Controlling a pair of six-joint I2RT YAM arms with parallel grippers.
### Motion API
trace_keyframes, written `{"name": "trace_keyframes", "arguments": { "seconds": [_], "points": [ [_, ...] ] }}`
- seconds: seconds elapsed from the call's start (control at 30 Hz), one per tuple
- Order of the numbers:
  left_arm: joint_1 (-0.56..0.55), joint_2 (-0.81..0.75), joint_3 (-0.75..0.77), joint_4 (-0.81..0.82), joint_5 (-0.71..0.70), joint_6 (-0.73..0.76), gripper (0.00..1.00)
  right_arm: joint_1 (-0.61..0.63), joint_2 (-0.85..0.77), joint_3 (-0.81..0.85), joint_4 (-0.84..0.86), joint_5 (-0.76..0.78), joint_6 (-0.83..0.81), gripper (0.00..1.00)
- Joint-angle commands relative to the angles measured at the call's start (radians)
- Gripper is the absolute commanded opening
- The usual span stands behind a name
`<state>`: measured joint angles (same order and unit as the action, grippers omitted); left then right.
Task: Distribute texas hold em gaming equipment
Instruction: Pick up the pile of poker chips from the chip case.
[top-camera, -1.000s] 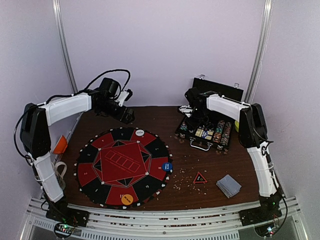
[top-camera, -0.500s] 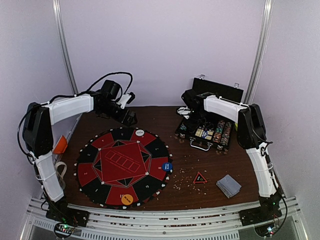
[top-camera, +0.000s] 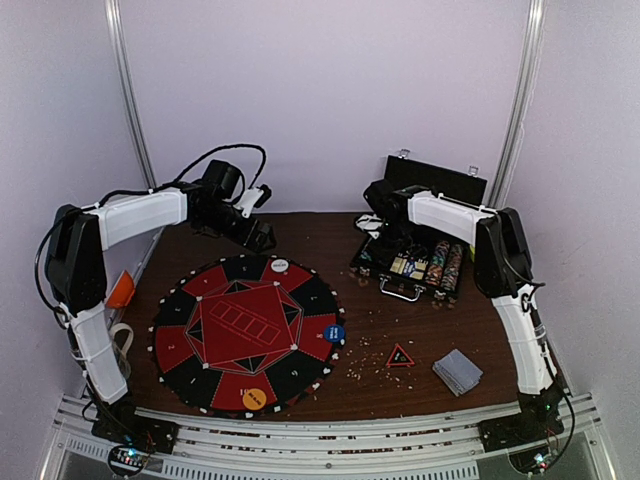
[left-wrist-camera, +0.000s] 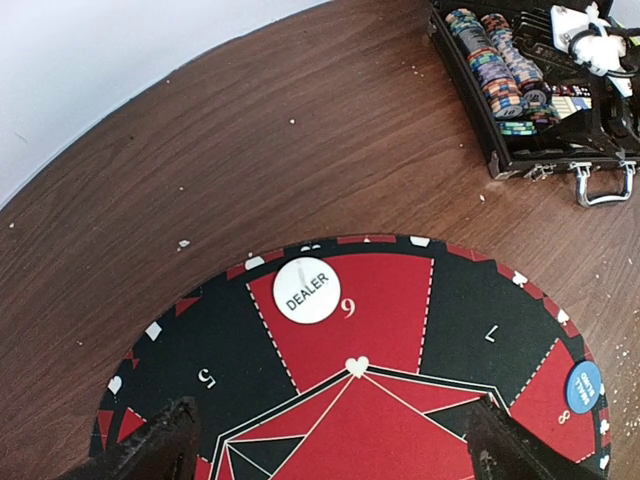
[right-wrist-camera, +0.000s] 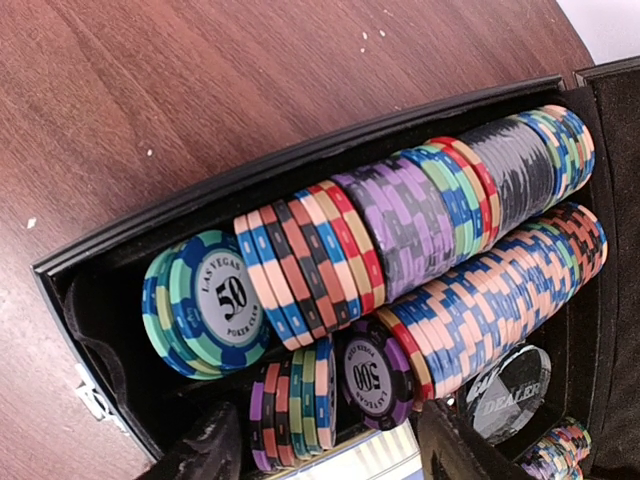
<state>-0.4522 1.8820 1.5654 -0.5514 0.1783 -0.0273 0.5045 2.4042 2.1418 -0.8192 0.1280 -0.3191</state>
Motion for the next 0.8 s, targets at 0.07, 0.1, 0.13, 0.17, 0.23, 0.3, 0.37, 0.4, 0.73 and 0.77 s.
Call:
{"name": "trace_keyframes", "arguments": {
  "seconds": [0.07,0.1,0.13,0.17,0.23,0.3,0.37,0.4,0.73,0.77],
  "points": [
    [0.007,0.007,0.006,-0.001,0.020,0.012,0.95,0.002,0.030,0.015,0.003,-0.024,-0.004,0.61],
    [0.007,0.004,0.005,-0.001,0.013,0.013,0.95,0.002,0.042,0.024,-0.006,-0.044,-0.003,0.58],
    [0.008,0.001,0.001,-0.002,0.003,0.013,0.95,0.002,0.053,0.036,-0.020,-0.068,-0.004,0.56],
    [0.008,-0.003,-0.001,-0.002,-0.008,0.013,0.95,0.003,0.065,0.047,-0.034,-0.093,-0.003,0.56],
    [0.008,-0.010,-0.007,-0.002,-0.017,0.018,0.95,0.003,0.078,0.058,-0.057,-0.113,0.002,0.56],
    [0.008,-0.012,-0.007,-0.002,-0.018,0.021,0.95,0.003,0.083,0.052,-0.070,-0.113,0.003,0.53],
    [0.007,-0.010,-0.007,-0.001,-0.018,0.022,0.95,0.003,0.084,0.052,-0.091,-0.130,-0.001,0.48],
    [0.008,-0.008,-0.007,-0.001,-0.019,0.022,0.95,0.004,0.082,0.051,-0.100,-0.141,-0.005,0.47],
    [0.007,-0.006,-0.011,-0.001,-0.012,0.019,0.95,0.003,0.011,-0.001,-0.019,-0.052,0.000,0.41],
    [0.007,-0.008,-0.014,-0.002,-0.014,0.019,0.95,-0.001,0.016,0.005,-0.012,-0.039,0.001,0.40]
  ]
}}
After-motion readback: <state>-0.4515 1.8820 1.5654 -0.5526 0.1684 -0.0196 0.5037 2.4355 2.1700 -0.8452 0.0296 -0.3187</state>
